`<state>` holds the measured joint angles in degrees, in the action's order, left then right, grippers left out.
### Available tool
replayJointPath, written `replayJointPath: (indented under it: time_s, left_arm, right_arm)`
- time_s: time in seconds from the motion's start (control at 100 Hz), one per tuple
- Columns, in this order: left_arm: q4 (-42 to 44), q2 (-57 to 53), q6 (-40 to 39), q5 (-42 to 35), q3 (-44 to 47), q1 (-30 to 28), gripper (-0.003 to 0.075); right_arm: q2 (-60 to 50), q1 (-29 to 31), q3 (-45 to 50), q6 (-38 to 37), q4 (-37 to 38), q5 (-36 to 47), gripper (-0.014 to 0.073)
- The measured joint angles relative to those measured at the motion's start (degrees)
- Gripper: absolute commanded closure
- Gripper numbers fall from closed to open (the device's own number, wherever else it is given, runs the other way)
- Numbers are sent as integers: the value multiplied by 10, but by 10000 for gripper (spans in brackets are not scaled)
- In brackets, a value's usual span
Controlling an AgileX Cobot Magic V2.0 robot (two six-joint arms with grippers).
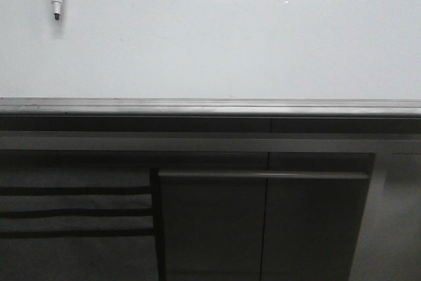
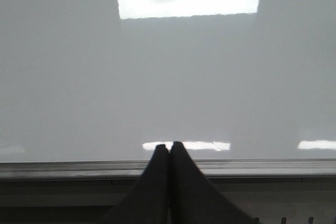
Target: Write number 0 on whiteboard
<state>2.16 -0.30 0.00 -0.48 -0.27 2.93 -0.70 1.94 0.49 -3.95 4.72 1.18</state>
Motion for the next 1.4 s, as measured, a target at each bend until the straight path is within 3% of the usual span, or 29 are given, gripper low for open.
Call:
replayJointPath:
  time_s: [0.93,1.17,1.4]
  left_arm:
    - [0,0,0,0,0,0,741]
    - [-42,0,-4,-2,0,0,741]
    - [-48,0,-4,40,-21,0,741]
  right_arm:
    - [0,0,0,0,0,0,666]
    - [0,0,0,0,-6,0,666]
    - [0,0,-54,0,-37,-85,666]
